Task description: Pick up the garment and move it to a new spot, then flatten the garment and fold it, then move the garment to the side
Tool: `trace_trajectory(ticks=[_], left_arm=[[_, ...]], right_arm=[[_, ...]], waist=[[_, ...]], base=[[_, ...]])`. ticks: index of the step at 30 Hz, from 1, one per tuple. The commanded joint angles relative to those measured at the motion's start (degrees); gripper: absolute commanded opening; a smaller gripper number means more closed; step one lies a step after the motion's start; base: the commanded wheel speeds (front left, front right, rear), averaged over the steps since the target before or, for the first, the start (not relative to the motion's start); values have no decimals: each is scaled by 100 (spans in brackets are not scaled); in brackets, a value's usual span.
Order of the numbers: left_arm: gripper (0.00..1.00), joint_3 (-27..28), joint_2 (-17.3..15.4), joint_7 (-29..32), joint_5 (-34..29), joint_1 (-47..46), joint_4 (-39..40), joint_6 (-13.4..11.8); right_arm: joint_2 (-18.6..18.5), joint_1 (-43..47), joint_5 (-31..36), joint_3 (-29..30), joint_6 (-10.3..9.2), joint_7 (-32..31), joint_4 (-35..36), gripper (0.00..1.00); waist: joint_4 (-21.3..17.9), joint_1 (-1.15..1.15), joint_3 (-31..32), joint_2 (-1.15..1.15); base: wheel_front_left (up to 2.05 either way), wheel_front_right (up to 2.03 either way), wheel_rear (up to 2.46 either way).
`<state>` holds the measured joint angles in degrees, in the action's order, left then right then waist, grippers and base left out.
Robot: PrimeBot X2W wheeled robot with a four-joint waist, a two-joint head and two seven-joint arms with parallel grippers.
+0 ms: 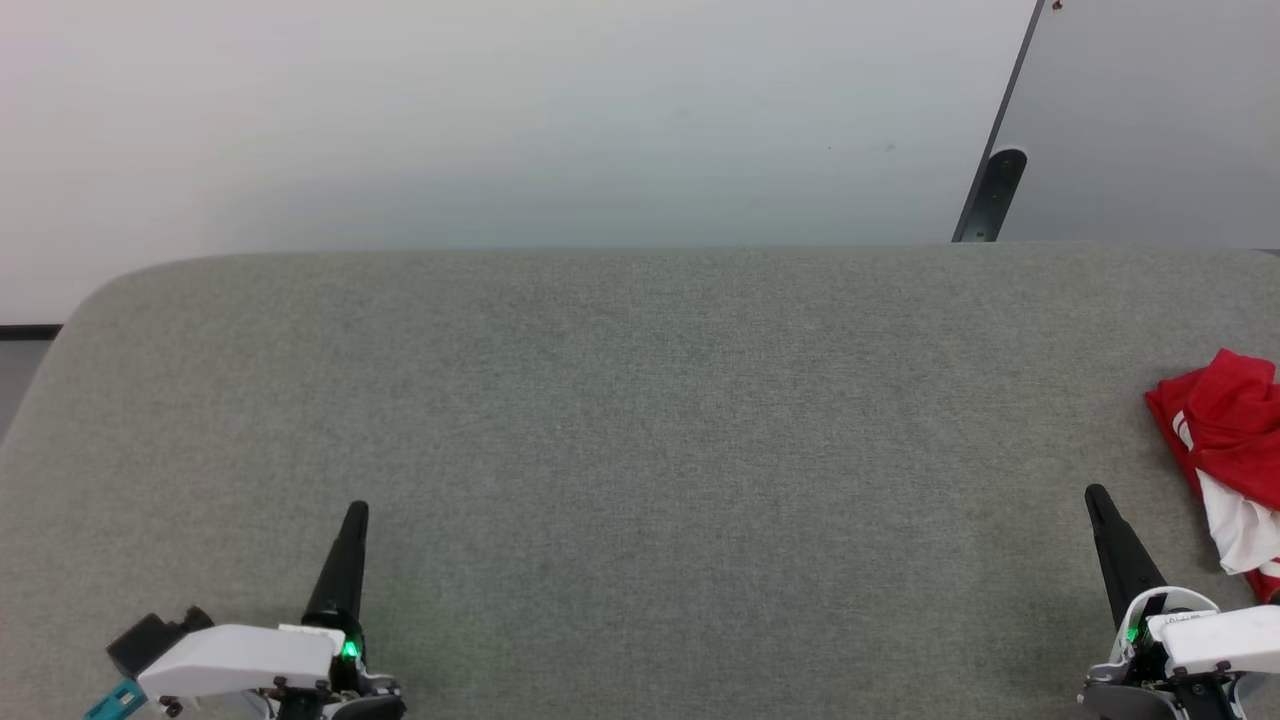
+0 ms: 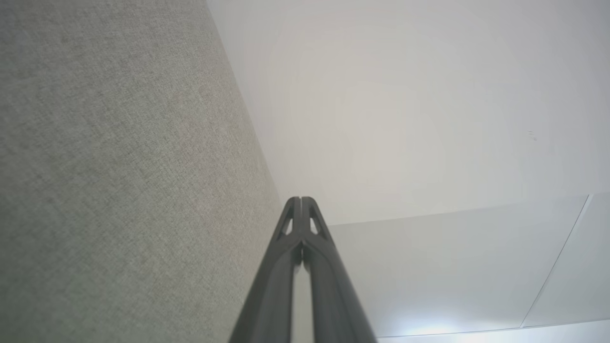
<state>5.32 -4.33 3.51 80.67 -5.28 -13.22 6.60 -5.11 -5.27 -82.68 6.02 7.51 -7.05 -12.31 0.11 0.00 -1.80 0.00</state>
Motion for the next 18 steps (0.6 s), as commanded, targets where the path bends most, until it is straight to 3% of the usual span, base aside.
trace_trajectory(ticks=[1, 18], left_arm=[[0, 27, 4, 31, 119, -62, 11, 43], [0, 96, 100, 207, 793, -100, -54, 83]], right_arm=[[19, -80, -137, 24, -3, 19, -1, 0], [155, -111, -660, 48, -3, 46, -114, 0]], waist=[[-1, 0, 8, 0], [-7, 0, 99, 0]], base=[[0, 0, 0], [0, 0, 0]])
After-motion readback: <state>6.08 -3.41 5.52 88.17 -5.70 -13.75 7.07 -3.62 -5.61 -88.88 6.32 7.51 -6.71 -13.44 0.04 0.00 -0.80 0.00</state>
